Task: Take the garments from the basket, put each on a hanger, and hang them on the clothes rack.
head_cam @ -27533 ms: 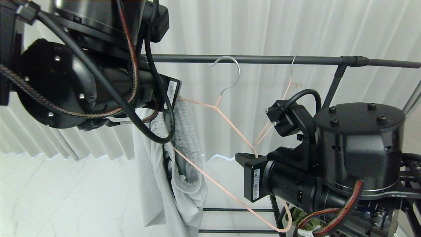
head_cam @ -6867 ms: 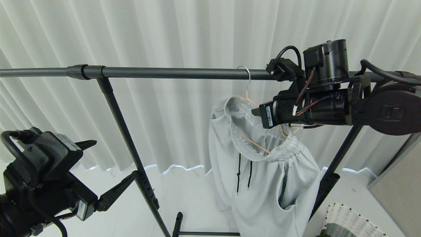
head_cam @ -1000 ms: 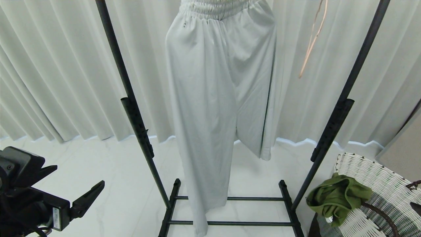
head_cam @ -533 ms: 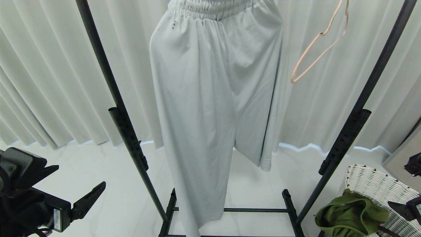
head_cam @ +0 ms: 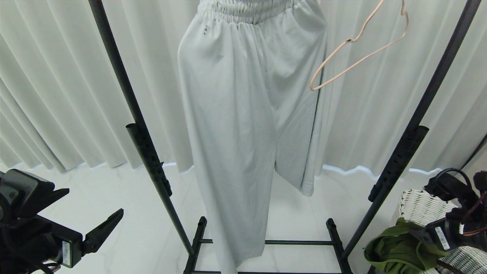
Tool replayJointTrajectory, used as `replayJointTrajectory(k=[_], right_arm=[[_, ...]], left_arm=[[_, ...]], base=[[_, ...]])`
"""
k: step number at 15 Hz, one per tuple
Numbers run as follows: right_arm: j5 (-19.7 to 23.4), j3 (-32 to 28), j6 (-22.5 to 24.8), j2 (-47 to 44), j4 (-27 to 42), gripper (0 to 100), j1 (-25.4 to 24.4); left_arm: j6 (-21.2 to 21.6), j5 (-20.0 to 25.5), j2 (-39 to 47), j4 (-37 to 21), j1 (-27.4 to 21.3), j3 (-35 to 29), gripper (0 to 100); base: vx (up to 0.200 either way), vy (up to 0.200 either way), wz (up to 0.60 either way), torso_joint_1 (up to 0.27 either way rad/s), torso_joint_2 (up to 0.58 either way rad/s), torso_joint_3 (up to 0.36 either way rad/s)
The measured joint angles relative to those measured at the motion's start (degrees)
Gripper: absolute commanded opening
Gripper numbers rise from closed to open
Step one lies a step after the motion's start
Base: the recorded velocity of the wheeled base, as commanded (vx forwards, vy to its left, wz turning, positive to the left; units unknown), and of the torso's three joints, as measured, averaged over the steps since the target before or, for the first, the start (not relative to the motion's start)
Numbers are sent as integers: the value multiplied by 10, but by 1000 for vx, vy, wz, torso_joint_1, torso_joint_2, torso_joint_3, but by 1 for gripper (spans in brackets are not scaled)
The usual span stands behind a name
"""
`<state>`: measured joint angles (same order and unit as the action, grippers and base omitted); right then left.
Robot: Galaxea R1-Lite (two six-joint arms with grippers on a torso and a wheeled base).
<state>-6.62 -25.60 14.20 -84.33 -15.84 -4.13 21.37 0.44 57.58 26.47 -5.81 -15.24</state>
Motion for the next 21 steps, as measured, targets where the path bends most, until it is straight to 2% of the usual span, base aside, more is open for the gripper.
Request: replayJointTrajectory(k=[2,5,8,12,13,18,21], right_arm=[[-51,0,-25,-46,-36,100,-11],[-65,0,-35,-82,-40,100,-13],[-99,0,-36,-99,-41,100,-5],[-110,0,-42,-105,-41,100,-4],[-115,1,-42,-105,-41,0,-4],[-123,2,-42,-81,-33,0,-13],[-125,0,-42,-42,-1,0,-17]], left_arm=[[5,0,0,0,0,1,100],[5,0,1,0,-10,4,100],[6,-1,4,0,-31,4,100],[5,-1,9,0,-37,4,100],[5,-1,9,0,-37,4,100],[5,-1,11,0,-37,8,100],[5,0,14,0,-37,10,100]], base=[[0,0,0,0,0,0],[0,0,0,0,0,0],[0,0,0,0,0,0],[0,0,0,0,0,0],[0,0,0,0,0,0],[0,0,0,0,0,0],[0,0,0,0,0,0]])
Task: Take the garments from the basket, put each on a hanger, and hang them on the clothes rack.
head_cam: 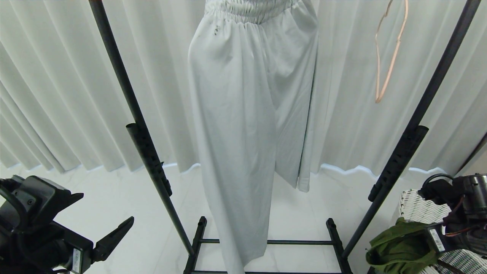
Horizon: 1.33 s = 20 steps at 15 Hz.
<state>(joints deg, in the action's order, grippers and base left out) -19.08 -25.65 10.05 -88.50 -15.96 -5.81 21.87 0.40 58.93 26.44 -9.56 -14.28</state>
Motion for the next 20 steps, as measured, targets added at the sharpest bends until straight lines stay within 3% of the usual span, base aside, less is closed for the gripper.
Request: replayJointTrajectory(k=[5,9,15,20], right_arm=[[1,-67,1,89,64,0,-13],[1,-113,4,166,115,0,-64],[6,-123,39,258,129,0,-154],[7,-126,40,296,131,0,-219]], left_arm=[[1,-3,1,0,1,19,100],[1,-4,-3,1,1,21,100],[15,-4,-12,1,1,20,100],[15,10,-19,1,-12,25,100]], base=[[0,0,0,0,0,0],[-200,0,0,5,8,4],[-200,0,0,-1,2,4],[0,0,0,0,0,0]])
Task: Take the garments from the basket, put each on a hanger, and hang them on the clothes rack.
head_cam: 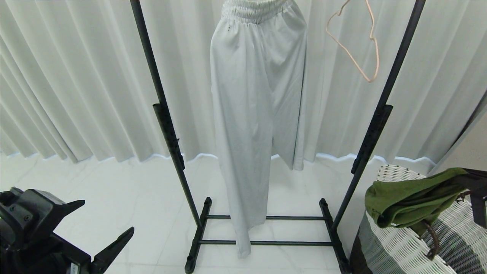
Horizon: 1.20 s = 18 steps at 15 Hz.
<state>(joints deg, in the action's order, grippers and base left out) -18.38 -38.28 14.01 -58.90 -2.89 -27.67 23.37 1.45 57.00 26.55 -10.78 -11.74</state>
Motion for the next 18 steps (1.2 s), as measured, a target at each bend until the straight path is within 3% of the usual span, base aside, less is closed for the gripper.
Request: replayJointTrajectory(k=[4,10,13,16,18], right_arm=[[2,-17,-4,9,-1,0,-82],[3,-68,-34,9,2,0,-253],[3,-88,-49,0,2,0,-303],[4,-104,-65,-15,-3,0,-343],[5,-109,-68,-23,-5,0,-363]], left_arm=[[-23,34,-3,-1,-87,-2,100],[-146,48,42,0,-303,-71,100],[-166,48,114,5,-357,-119,100],[-253,44,198,37,-391,-182,100],[-284,41,242,45,-422,-221,100]], base=[[0,0,0,0,0,0],[0,0,0,0,0,0],[0,0,0,0,0,0],[0,0,0,0,0,0],[0,0,0,0,0,0]])
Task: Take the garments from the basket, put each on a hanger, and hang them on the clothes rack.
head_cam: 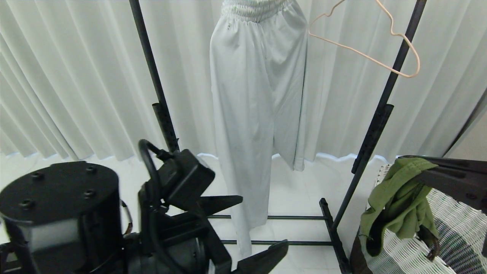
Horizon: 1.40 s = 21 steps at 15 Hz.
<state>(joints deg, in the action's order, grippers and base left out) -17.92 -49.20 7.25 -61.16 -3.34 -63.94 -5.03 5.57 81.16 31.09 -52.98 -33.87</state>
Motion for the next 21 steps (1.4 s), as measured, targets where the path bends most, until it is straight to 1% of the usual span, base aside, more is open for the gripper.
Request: replayJointTrajectory(k=[2,3,6,8,10,14,17,21], right_arm=[[1,-3,-1,-4,0,0,-20],[1,-4,-2,-5,0,0,-28],[1,-4,-2,-7,-1,0,-45],[1,-4,-2,-7,-1,0,-51],[1,-3,-2,-9,-6,0,-62],[1,-3,-5,-14,-12,0,-74],[1,-3,-12,-13,-12,0,-75],[1,-3,-13,-5,-12,0,-76]], left_arm=[[-11,-2,42,8,-23,-28,100],[-18,-5,64,19,-30,-39,100],[-51,-12,132,78,-46,-76,100],[-66,-18,173,91,-60,-104,100],[-69,-20,210,93,-69,-124,100],[-70,-25,269,102,-70,-167,100],[-69,-53,315,118,-65,-194,100],[-68,-65,368,119,-59,-205,100]], base=[[0,0,0,0,0,0],[0,0,0,0,0,0],[0,0,0,0,0,0],[0,0,0,0,0,0],[0,0,0,0,0,0],[0,0,0,0,0,0],[0,0,0,0,0,0],[0,0,0,0,0,0]])
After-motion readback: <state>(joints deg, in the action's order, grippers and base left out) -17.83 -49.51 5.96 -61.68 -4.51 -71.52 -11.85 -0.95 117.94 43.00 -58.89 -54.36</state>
